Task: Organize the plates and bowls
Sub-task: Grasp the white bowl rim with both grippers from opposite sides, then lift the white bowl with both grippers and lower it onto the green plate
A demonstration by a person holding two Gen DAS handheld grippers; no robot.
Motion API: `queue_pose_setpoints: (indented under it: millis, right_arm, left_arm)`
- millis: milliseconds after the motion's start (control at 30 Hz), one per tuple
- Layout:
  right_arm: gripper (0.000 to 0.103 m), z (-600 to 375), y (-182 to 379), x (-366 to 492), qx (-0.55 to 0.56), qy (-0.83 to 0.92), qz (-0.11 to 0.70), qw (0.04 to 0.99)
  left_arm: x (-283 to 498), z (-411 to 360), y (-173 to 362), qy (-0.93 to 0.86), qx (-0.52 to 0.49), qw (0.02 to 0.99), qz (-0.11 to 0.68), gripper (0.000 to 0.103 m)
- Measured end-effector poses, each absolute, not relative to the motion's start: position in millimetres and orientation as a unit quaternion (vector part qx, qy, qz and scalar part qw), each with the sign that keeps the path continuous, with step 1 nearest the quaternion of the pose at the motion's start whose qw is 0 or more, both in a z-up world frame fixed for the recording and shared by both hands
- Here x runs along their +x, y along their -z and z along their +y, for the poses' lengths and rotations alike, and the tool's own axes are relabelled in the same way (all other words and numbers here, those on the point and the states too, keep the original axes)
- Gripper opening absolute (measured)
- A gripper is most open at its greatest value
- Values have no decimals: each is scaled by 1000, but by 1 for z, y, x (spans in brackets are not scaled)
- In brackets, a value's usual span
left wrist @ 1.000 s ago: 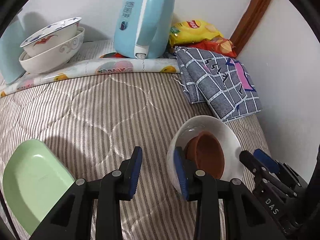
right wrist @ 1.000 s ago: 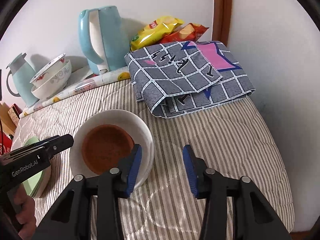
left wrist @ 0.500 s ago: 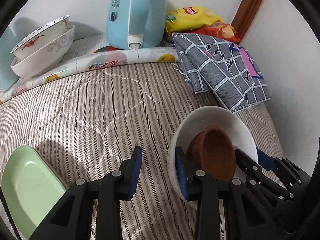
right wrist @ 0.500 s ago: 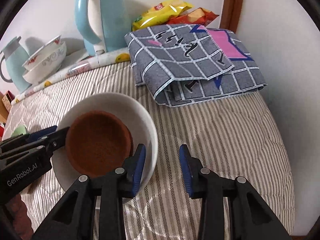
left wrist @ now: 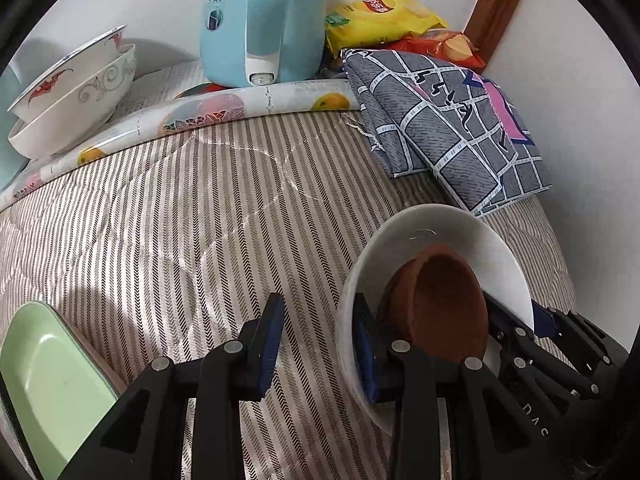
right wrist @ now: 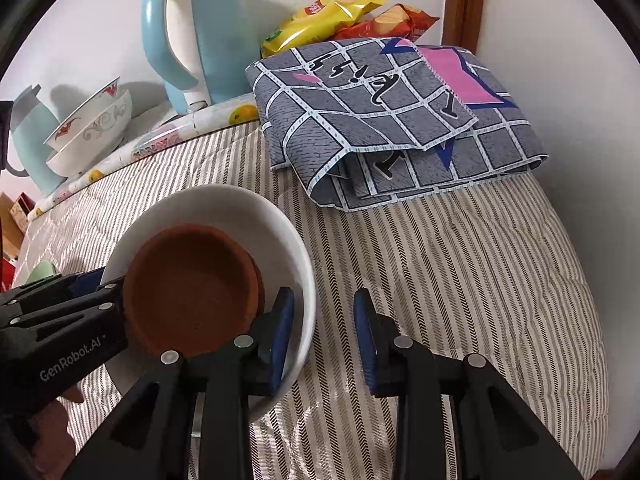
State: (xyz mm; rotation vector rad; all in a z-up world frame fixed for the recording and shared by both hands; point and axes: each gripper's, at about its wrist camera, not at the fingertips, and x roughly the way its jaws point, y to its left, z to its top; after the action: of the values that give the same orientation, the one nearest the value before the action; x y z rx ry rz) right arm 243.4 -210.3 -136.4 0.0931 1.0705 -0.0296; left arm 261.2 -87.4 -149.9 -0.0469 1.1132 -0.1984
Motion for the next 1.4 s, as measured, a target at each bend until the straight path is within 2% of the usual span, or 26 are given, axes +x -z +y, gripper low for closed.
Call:
queue_pose_setpoints:
  millis: [100, 600, 667, 833, 900, 1400]
  right_arm:
    - [33, -208, 137, 244, 32, 13, 509, 860]
    - [34, -212, 139, 246, 45, 13, 509, 860]
    - [30, -212, 139, 246, 51, 11, 509, 859]
    - [11, -203, 138, 245, 47, -2, 507, 861]
    - [11, -202, 138, 244, 45, 2, 505, 862]
    - [10, -208, 134, 231, 77, 16, 502, 861]
  left_arm:
    - [260, -86, 150, 93, -29, 847, 523, 32]
    - [262, -85, 149, 94, -38, 845, 525, 32]
    - [261, -86, 149, 93, -41, 848, 521, 31]
    - [259, -91, 148, 107, -40, 850, 515, 15]
    - [258, -95, 147, 112, -38, 850, 513, 9]
    - [246, -97, 145, 111, -41, 853, 509, 9]
